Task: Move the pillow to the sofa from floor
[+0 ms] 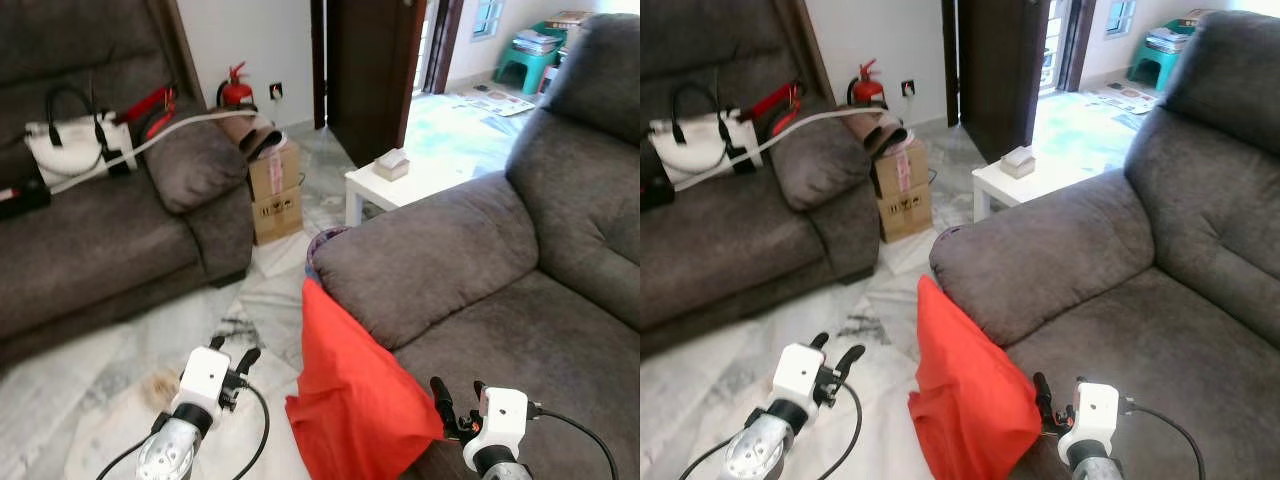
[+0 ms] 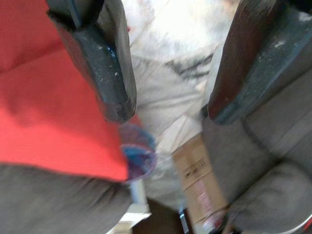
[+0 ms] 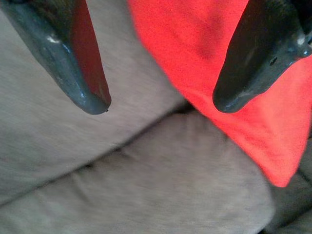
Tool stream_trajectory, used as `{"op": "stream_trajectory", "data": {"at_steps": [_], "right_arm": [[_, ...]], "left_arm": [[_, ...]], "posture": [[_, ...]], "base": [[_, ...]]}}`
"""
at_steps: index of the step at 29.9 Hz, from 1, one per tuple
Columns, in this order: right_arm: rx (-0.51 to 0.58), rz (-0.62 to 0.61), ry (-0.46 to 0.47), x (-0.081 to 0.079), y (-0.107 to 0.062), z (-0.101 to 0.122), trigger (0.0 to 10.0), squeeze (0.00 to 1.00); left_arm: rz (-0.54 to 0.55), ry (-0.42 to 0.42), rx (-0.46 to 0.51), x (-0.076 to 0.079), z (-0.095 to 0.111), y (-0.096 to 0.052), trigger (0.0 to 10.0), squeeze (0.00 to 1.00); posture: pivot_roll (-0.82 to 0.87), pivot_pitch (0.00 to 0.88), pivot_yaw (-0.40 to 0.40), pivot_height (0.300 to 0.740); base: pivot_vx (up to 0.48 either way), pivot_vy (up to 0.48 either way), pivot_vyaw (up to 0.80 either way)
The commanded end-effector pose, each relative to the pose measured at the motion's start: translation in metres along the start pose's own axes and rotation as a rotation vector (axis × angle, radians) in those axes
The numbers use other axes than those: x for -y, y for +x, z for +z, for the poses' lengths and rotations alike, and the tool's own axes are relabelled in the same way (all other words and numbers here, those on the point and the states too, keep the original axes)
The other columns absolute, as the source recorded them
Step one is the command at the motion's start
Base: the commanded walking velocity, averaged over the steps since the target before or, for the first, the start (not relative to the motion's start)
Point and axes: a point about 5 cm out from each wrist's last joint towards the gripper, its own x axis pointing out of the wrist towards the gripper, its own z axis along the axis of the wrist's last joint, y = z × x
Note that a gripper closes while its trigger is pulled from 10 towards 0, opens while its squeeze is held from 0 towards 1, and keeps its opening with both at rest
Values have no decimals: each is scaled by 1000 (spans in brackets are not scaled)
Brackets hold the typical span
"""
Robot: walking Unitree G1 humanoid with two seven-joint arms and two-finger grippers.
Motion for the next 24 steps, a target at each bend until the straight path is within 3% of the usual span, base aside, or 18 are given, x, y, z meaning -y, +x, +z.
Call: {"op": "stream_trajectory", "data": {"at_steps": [1, 3, 4, 8, 17, 24], "right_arm": [[-21, 5, 19, -5, 1, -4, 10000, 0], [-31, -4, 31, -3, 3, -4, 10000, 0], [-63, -8, 18, -3, 3, -6, 10000, 1000], [-161, 35, -82, -4, 2, -17, 10000, 1000], [-176, 44, -28, -3, 7, -14, 10000, 1000], [-210, 145, -11, -11, 9, -15, 10000, 1000]], "left_arm": [[5, 0, -45, -4, -8, -6, 10000, 0], [1, 0, -47, -4, -9, -6, 10000, 0], [1, 1, -48, -4, -9, -6, 10000, 0], [-7, 0, -52, -1, -9, -4, 10000, 0], [-7, 7, -57, -5, -10, -8, 10000, 0], [-18, 11, -60, -5, -10, -9, 10000, 0]], "posture": [[-55, 48, 45, 641], [-55, 41, 45, 641], [-55, 40, 45, 641], [-43, 36, 44, 641], [-31, 35, 47, 641], [-23, 37, 52, 641]], "base": [[0, 0, 0], [0, 0, 0], [0, 0, 0], [0, 0, 0], [0, 0, 0], [0, 0, 0]]}}
